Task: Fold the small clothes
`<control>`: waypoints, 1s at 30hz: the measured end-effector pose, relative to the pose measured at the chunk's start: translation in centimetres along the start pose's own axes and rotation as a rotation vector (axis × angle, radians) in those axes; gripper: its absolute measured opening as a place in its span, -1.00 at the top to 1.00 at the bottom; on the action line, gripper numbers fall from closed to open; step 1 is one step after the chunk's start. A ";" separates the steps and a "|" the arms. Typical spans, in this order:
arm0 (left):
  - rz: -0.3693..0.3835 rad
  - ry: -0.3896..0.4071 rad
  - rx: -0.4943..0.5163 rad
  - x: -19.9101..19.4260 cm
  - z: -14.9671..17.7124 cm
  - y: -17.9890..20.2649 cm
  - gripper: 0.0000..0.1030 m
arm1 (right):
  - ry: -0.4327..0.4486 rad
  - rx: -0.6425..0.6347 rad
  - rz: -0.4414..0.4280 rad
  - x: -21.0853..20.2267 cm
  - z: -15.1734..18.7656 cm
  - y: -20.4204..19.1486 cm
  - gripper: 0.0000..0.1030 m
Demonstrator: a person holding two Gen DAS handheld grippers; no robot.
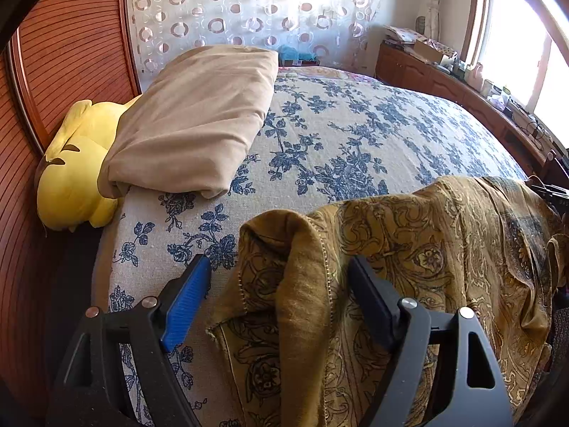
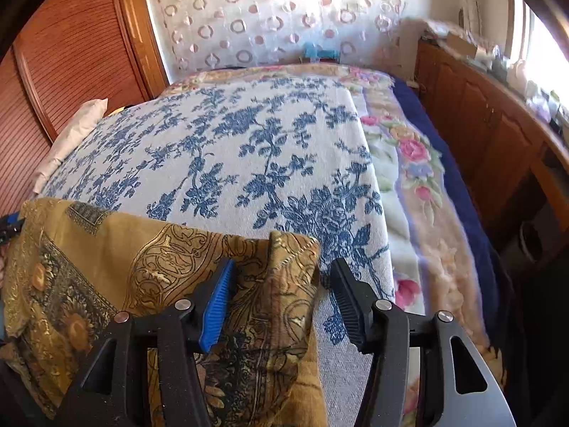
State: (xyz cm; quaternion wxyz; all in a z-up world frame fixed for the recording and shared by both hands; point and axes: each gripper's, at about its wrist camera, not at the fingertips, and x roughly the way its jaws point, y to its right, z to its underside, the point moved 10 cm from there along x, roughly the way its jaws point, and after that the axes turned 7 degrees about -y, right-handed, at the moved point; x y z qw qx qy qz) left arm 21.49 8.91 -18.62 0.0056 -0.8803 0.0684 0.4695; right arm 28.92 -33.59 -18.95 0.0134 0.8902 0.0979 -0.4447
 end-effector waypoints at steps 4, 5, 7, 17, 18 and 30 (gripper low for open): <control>0.001 0.001 -0.001 0.0 0.0 0.0 -0.56 | 0.009 -0.042 0.028 0.3 0.2 -0.8 -0.15; 0.001 0.001 0.002 0.0 0.0 0.1 -0.50 | 0.007 -0.050 0.026 0.3 0.3 -1.0 -0.14; 0.022 0.007 0.022 -0.1 0.0 0.6 -0.30 | -0.007 -0.070 0.010 0.1 0.4 -1.5 0.10; 0.104 0.034 0.033 -2.5 0.7 2.2 0.81 | 0.002 -0.109 -0.071 -1.8 2.0 -3.7 0.82; 0.107 0.050 0.032 -3.2 0.7 2.4 0.82 | 0.019 -0.106 -0.076 -2.4 2.2 -3.8 0.82; 0.195 0.372 0.013 -19.0 0.8 6.7 0.84 | 0.324 -0.052 -0.137 -17.2 3.3 -4.3 0.84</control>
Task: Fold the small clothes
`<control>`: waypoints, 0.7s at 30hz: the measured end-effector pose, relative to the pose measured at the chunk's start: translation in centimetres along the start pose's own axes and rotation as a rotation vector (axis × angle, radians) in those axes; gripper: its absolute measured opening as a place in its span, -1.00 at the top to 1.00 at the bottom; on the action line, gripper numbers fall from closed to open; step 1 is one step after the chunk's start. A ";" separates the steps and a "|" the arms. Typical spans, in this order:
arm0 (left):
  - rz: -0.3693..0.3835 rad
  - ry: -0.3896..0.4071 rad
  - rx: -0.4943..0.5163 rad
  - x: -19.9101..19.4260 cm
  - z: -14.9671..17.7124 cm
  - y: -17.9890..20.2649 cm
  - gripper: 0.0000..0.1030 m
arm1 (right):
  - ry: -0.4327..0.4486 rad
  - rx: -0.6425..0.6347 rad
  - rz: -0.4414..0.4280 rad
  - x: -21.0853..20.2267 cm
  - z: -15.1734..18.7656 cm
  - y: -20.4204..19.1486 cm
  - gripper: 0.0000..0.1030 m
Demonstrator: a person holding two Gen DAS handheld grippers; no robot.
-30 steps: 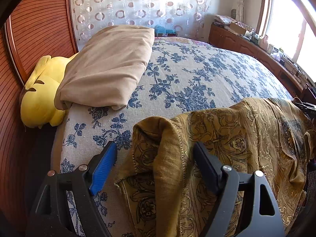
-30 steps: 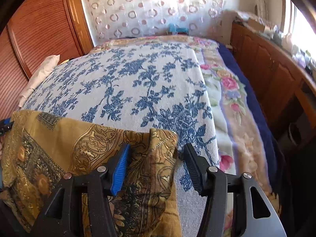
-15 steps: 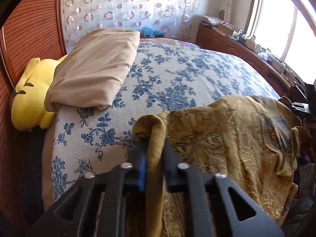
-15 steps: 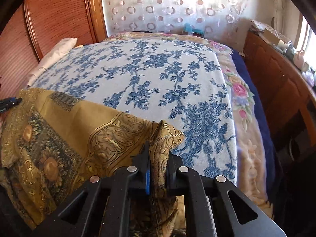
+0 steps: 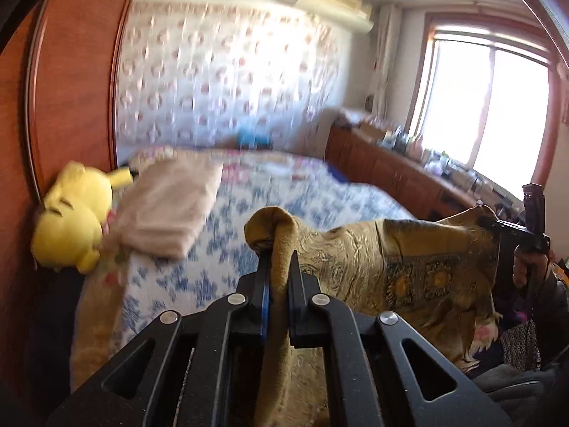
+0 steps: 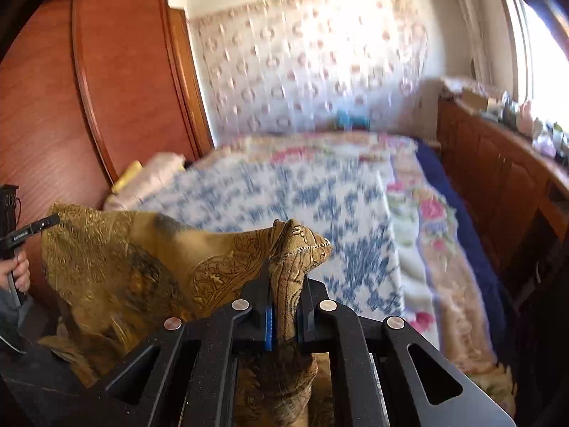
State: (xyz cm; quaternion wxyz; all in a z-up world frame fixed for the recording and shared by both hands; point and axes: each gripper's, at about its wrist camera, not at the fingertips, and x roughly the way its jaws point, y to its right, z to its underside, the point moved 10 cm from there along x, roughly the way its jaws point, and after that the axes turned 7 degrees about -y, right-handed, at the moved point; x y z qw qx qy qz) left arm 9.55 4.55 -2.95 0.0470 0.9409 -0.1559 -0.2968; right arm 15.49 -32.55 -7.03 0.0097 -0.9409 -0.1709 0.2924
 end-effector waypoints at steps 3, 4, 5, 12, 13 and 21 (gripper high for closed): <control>-0.004 0.088 0.006 -3.7 -2.8 0.8 0.85 | 0.065 -0.030 0.003 -3.8 -1.3 -1.0 0.84; -0.006 0.107 0.005 -4.5 -3.6 0.8 0.85 | 0.088 -0.038 0.001 -5.2 -1.8 -1.2 0.84; -0.009 0.126 0.013 -5.3 -4.7 1.0 0.85 | 0.112 -0.051 0.005 -6.4 -2.6 -1.6 0.84; -0.106 0.209 0.143 -4.6 -14.7 1.5 0.85 | 0.228 -0.199 0.041 -11.2 -12.2 -3.2 0.84; -0.128 0.206 0.153 -3.2 -16.5 1.2 0.85 | 0.225 -0.233 0.068 -10.6 -14.2 -3.1 0.84; -0.208 -0.012 0.100 17.0 -22.2 -8.4 0.72 | 0.077 -0.257 0.258 7.8 -23.0 2.1 0.78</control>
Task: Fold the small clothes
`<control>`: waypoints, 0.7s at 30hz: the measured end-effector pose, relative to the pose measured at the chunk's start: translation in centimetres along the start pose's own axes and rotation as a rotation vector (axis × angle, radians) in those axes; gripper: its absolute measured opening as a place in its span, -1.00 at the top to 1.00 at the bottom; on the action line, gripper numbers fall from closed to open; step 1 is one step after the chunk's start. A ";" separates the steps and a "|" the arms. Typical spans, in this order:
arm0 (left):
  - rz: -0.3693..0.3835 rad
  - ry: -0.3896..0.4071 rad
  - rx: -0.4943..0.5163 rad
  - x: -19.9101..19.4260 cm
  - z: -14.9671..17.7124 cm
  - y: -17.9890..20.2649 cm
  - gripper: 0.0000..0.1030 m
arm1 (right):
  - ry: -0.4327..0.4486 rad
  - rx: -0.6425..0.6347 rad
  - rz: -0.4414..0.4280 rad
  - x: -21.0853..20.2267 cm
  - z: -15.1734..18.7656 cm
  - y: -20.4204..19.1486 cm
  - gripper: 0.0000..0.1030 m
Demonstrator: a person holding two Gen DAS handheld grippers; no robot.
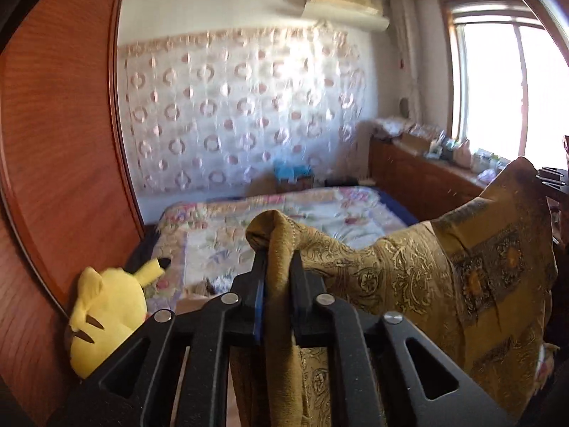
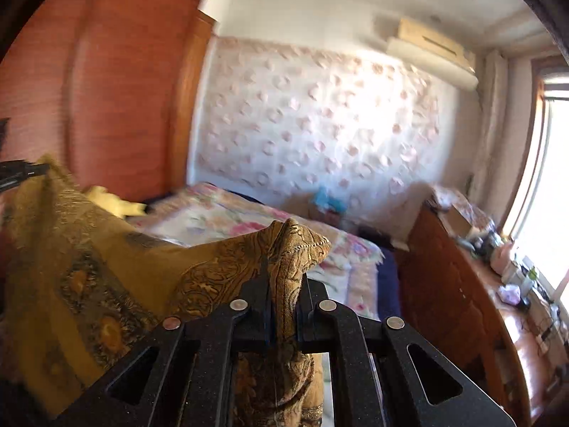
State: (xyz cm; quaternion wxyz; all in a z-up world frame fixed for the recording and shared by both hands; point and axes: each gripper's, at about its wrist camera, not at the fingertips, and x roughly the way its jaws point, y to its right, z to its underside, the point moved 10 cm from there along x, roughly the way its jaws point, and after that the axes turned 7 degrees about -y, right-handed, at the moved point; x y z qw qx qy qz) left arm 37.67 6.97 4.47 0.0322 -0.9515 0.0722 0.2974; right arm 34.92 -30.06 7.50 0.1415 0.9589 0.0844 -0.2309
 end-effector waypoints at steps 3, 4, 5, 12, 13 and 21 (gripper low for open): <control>0.045 -0.119 -0.008 5.7 2.6 0.3 0.56 | -0.203 0.057 0.050 10.2 4.2 0.3 0.46; 0.050 -0.146 -0.005 6.9 3.6 0.5 0.41 | -0.252 0.081 0.049 12.2 5.7 0.2 0.46; 0.058 -0.151 0.003 7.4 4.5 0.9 0.20 | -0.290 0.099 0.049 13.8 7.3 0.2 0.46; 0.134 -0.198 0.032 7.1 8.1 3.7 -0.50 | -0.384 0.106 -0.054 16.9 14.0 -1.2 0.40; 0.146 -0.201 0.034 7.0 8.2 4.0 -0.50 | -0.382 0.108 -0.061 16.8 14.1 -0.8 0.36; 0.166 -0.227 0.070 4.4 11.3 7.1 -0.50 | -0.376 0.105 -0.120 14.5 15.2 1.8 0.24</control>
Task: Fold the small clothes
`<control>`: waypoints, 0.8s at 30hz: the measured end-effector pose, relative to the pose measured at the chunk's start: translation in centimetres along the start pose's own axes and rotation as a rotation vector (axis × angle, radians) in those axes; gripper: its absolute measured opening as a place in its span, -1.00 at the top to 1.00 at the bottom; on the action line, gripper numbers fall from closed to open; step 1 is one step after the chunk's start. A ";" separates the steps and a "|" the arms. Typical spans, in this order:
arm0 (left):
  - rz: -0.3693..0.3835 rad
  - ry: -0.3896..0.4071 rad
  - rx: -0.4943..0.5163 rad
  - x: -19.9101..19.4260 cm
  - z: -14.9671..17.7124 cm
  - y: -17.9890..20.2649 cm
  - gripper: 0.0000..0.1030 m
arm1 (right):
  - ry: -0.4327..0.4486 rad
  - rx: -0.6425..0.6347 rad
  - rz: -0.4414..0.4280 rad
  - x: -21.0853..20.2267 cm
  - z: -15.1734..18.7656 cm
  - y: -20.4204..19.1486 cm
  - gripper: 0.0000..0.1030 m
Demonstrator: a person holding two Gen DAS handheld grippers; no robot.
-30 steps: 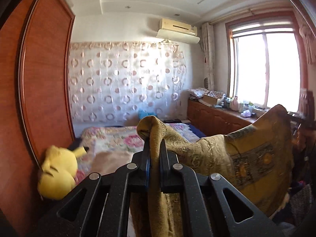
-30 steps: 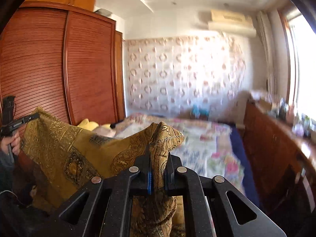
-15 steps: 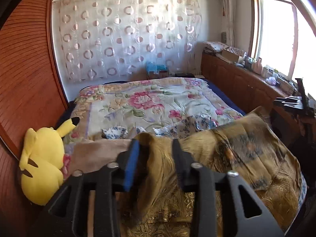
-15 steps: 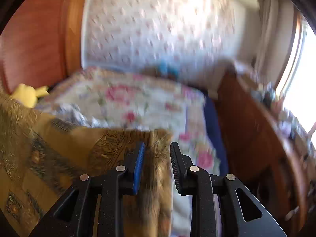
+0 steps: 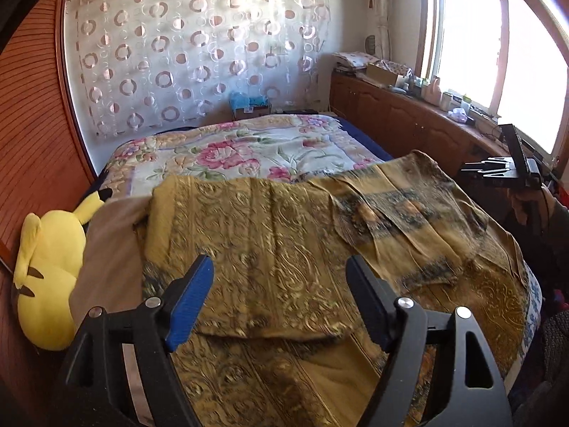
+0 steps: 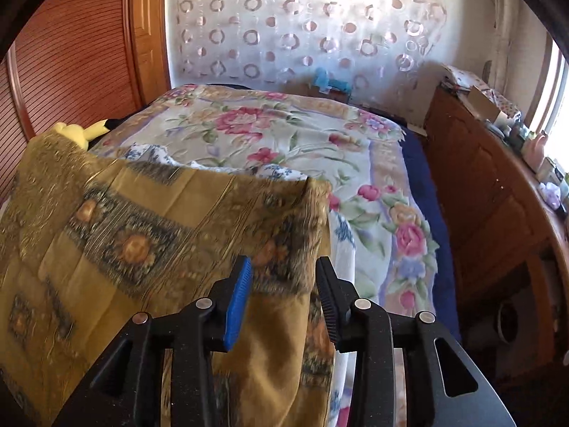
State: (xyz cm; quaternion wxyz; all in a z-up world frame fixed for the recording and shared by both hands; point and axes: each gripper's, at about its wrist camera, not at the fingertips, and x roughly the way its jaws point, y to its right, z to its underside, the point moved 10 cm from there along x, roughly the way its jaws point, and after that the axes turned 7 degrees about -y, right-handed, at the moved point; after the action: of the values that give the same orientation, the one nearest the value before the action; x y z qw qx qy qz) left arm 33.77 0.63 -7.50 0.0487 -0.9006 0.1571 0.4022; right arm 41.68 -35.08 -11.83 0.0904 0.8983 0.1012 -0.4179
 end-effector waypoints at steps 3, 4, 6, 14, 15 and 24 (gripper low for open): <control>-0.007 -0.013 0.006 -0.1 1.7 1.0 -0.50 | -0.004 0.002 -0.006 -2.2 2.0 0.1 0.24; -0.011 -0.018 0.010 -0.1 2.2 1.3 -0.50 | -0.008 0.007 -0.010 -2.6 2.3 -0.2 0.24; -0.012 -0.036 0.010 0.1 3.7 2.0 -0.51 | -0.020 0.020 -0.002 -3.8 3.9 -0.2 0.24; -0.021 -0.081 -0.010 0.0 8.0 3.0 -0.50 | -0.028 0.082 -0.028 -6.5 7.9 -0.7 0.24; -0.024 -0.084 -0.013 -0.1 8.4 3.1 -0.50 | -0.020 0.100 -0.045 -6.9 8.3 -0.9 0.24; -0.050 -0.160 -0.054 1.4 13.1 1.3 -0.50 | 0.015 0.146 -0.092 -5.5 8.8 -2.4 0.24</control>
State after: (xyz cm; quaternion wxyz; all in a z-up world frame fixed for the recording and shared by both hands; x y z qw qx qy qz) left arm 24.96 1.80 -17.30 0.0467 -0.8701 0.1194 0.4759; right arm 31.15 -35.55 -13.35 0.0049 0.9001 0.1122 -0.4210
